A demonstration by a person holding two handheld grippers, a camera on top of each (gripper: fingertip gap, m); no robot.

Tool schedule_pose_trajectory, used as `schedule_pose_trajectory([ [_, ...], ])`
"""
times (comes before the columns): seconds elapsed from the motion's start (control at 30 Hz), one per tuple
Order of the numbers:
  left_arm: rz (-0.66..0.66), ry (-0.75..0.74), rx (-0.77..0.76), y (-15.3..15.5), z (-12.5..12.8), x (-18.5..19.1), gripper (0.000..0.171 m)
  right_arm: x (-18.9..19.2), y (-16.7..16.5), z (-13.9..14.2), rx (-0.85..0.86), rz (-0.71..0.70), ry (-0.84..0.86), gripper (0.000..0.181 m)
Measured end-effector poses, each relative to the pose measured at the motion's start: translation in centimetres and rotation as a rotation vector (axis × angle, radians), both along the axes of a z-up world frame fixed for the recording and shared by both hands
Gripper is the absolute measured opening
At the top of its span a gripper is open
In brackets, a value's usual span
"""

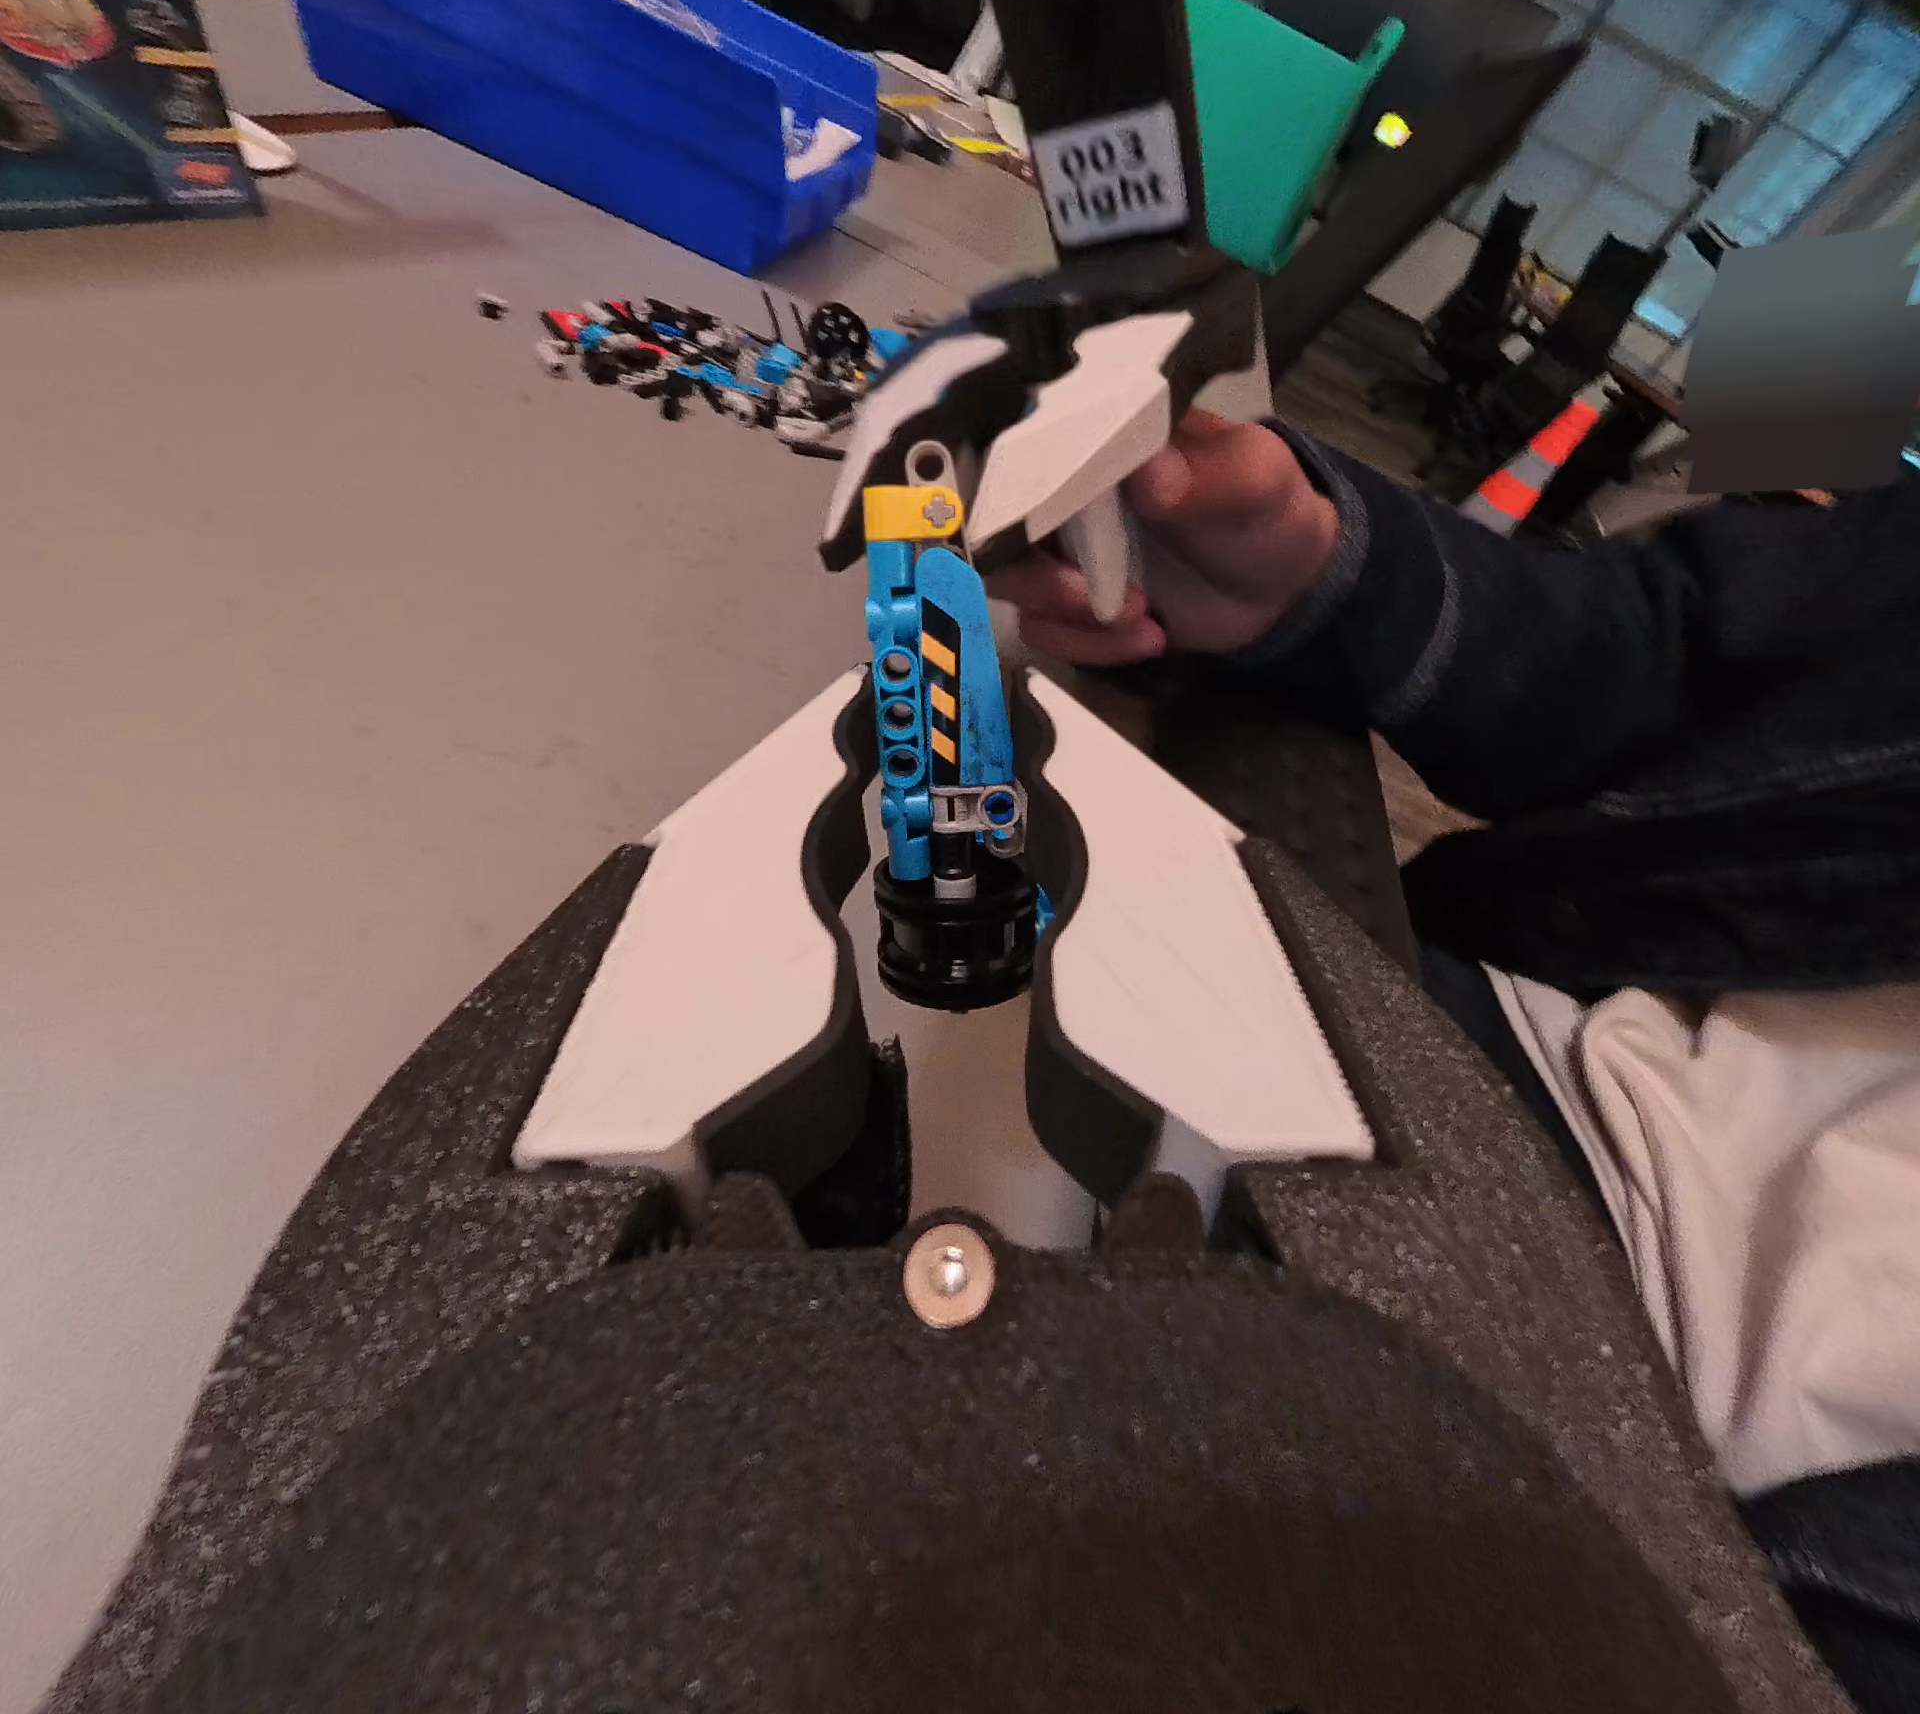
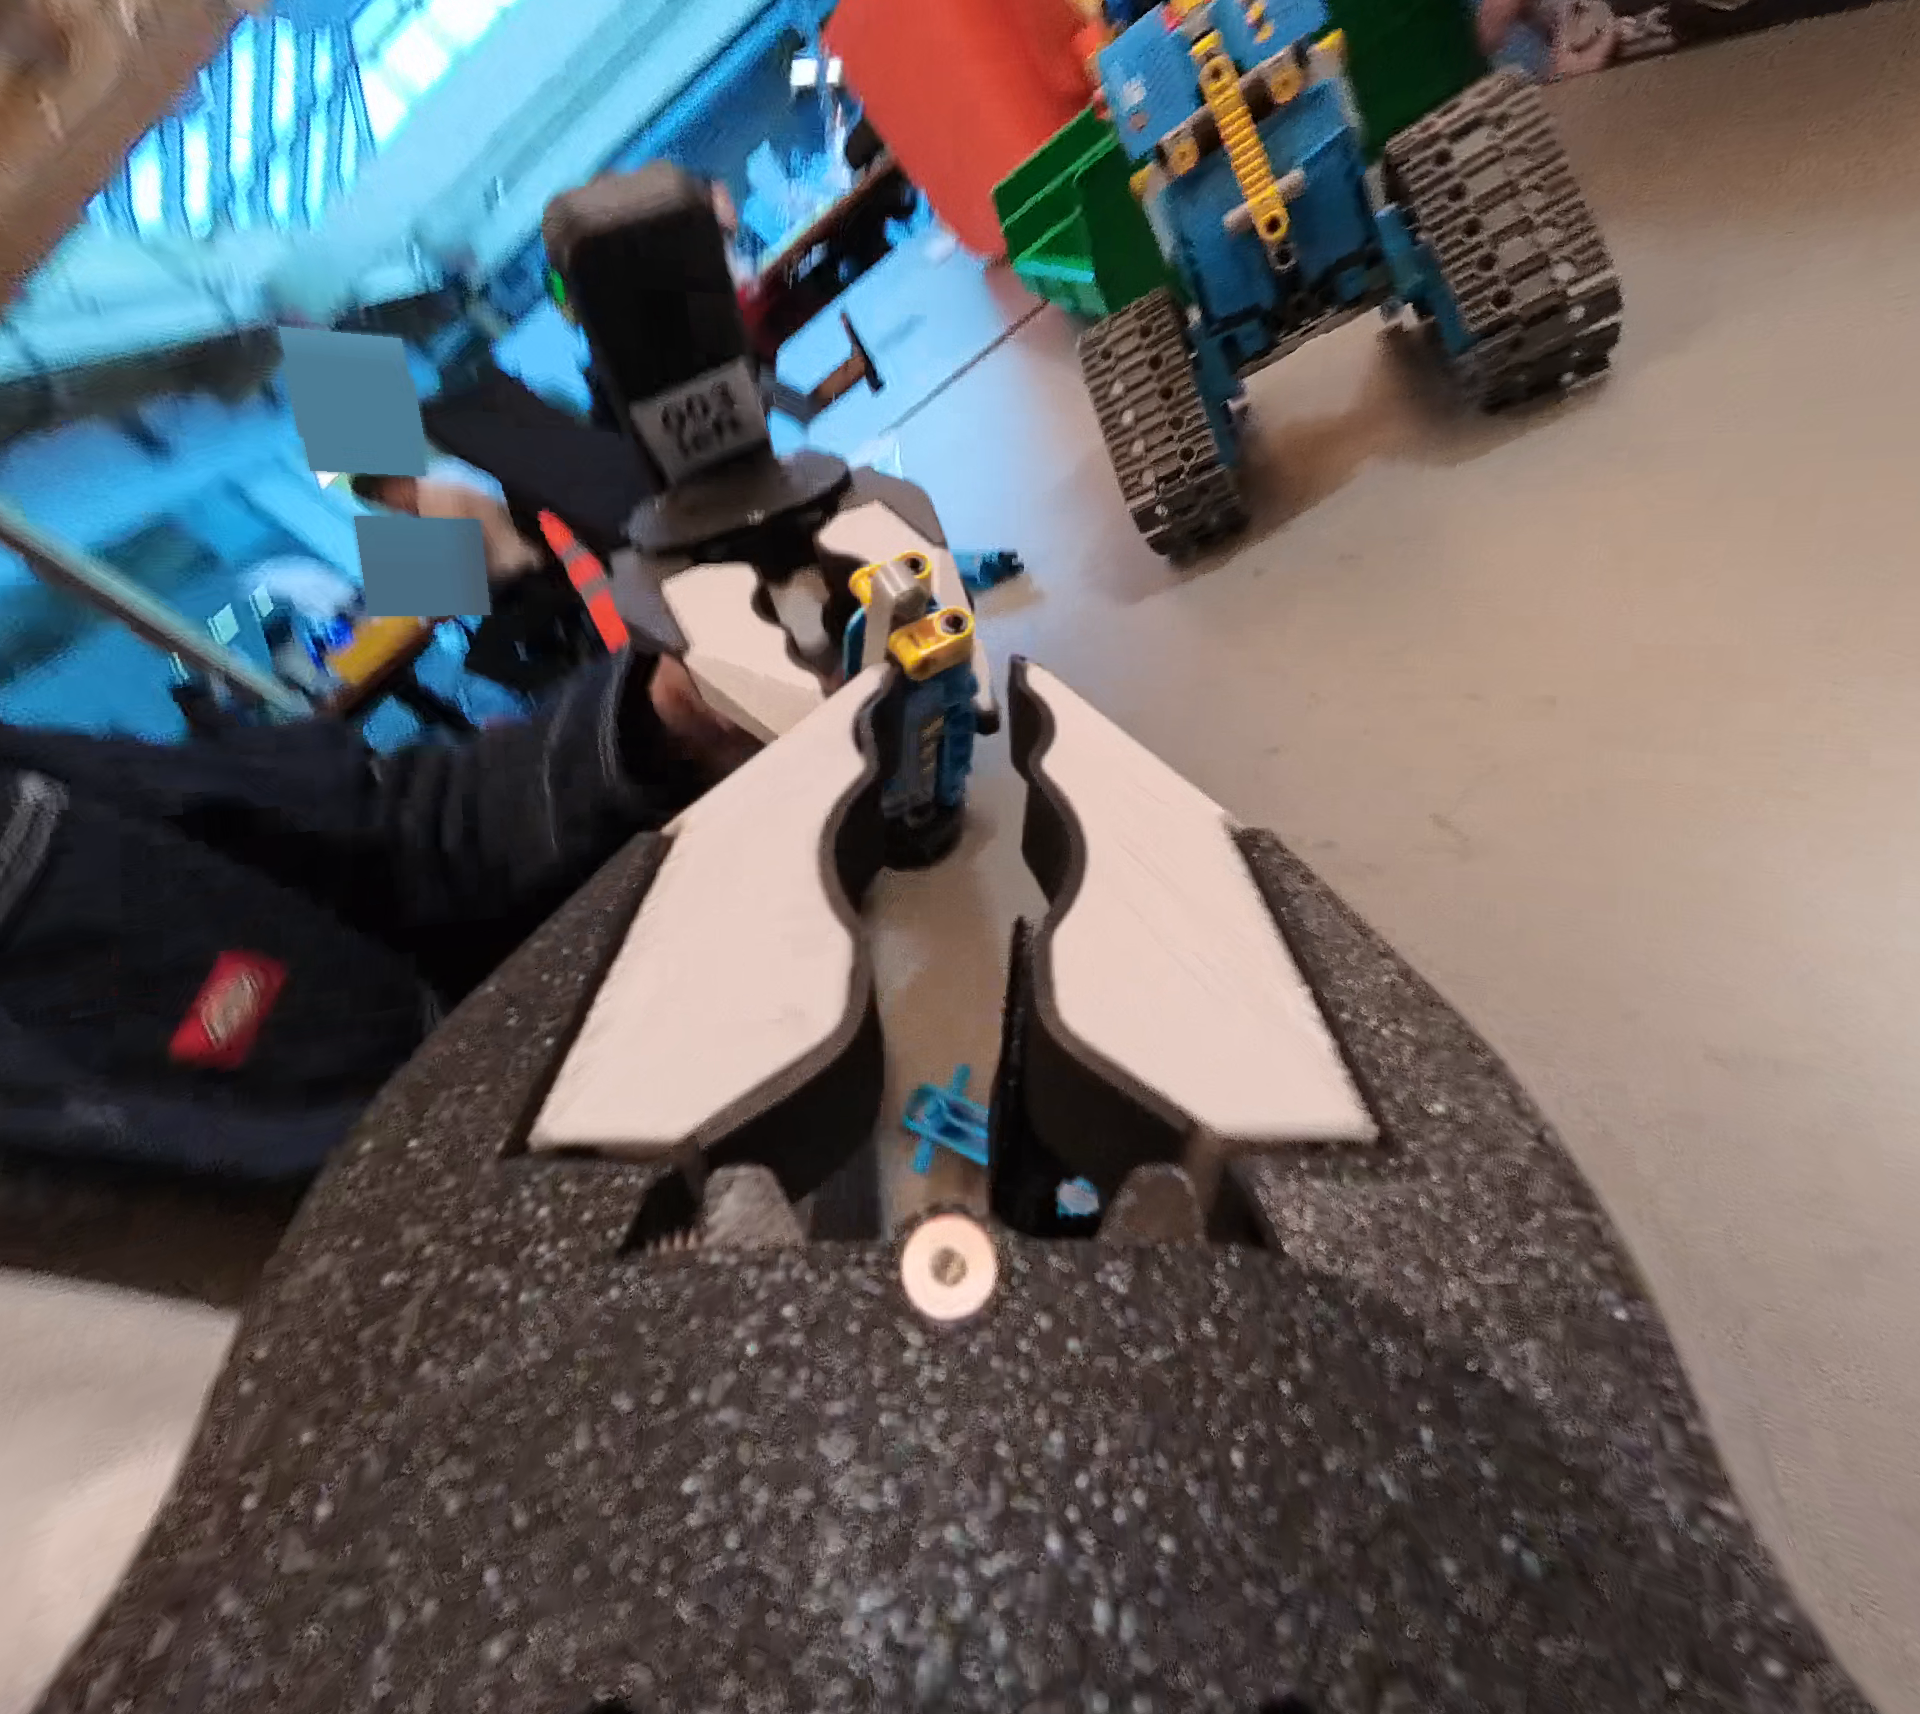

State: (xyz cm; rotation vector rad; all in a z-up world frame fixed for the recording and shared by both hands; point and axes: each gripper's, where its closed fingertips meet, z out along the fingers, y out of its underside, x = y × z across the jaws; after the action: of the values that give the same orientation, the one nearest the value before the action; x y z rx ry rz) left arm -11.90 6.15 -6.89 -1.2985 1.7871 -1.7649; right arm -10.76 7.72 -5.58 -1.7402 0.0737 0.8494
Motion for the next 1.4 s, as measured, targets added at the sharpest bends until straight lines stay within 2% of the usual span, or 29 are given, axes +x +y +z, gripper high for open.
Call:
schedule_pose_trajectory([
  [0.03, 0.028, 0.007, -0.009, 0.3, -0.1, 0.2, 0.023, -0.1, 0.2, 0.1, 0.006, -0.037, 0.064, 0.010],
  [0.1, 0.076, -0.002, 0.017, 0.7, -0.1, 0.4, 0.023, 0.0, 0.6, 0.3, 0.027, -0.103, 0.114, 0.006],
  [0.2, 0.139, -0.030, 0.132, 0.9, -0.6, 0.6, 0.023, 0.0, 0.6, 0.1, 0.017, -0.115, 0.038, 0.002],
  [0.37, 0.271, -0.113, 0.488, 1.5, -1.3, 1.2, 0.024, 0.6, 0.6, -0.7, -0.005, -0.169, -0.109, 0.001],
  [0.5, 0.333, -0.158, 0.673, 2.0, -1.4, 1.3, 0.024, 0.6, 0.7, -0.9, -0.006, -0.174, -0.143, 0.001],
  [0.6, 0.346, -0.172, 0.740, 2.1, -1.6, 1.2, 0.024, 0.4, 0.5, -1.1, -0.015, -0.152, -0.116, 0.001],
  [0.7, 0.341, -0.189, 0.763, 2.1, -1.6, 1.0, 0.024, 0.9, 0.3, -1.4, -0.035, -0.165, -0.136, 0.017],
  [0.8, 0.360, -0.191, 0.838, 3.2, -1.9, 0.6, 0.024, 1.9, -0.3, -2.1, -0.050, -0.196, -0.251, 0.015],
  [0.97, 0.347, -0.130, 1.002, 4.7, -4.1, -0.2, 0.024, 1.7, -0.8, -2.6, -0.061, -0.177, -0.293, 0.016],
  [1.2, 0.298, 0.011, 0.941, 4.8, -6.3, -0.1, 0.024, 1.2, -0.4, -4.3, -0.138, -0.145, -0.341, 0.015],
  [1.3, 0.299, 0.022, 0.850, 4.9, -6.0, -0.1, 0.024, 0.6, -0.2, -4.4, -0.139, -0.111, -0.345, 0.016],
  [1.4, 0.301, 0.008, 0.788, 4.8, -5.4, 0.0, 0.024, -0.3, -0.2, -2.9, -0.064, -0.082, -0.332, 0.015],
])
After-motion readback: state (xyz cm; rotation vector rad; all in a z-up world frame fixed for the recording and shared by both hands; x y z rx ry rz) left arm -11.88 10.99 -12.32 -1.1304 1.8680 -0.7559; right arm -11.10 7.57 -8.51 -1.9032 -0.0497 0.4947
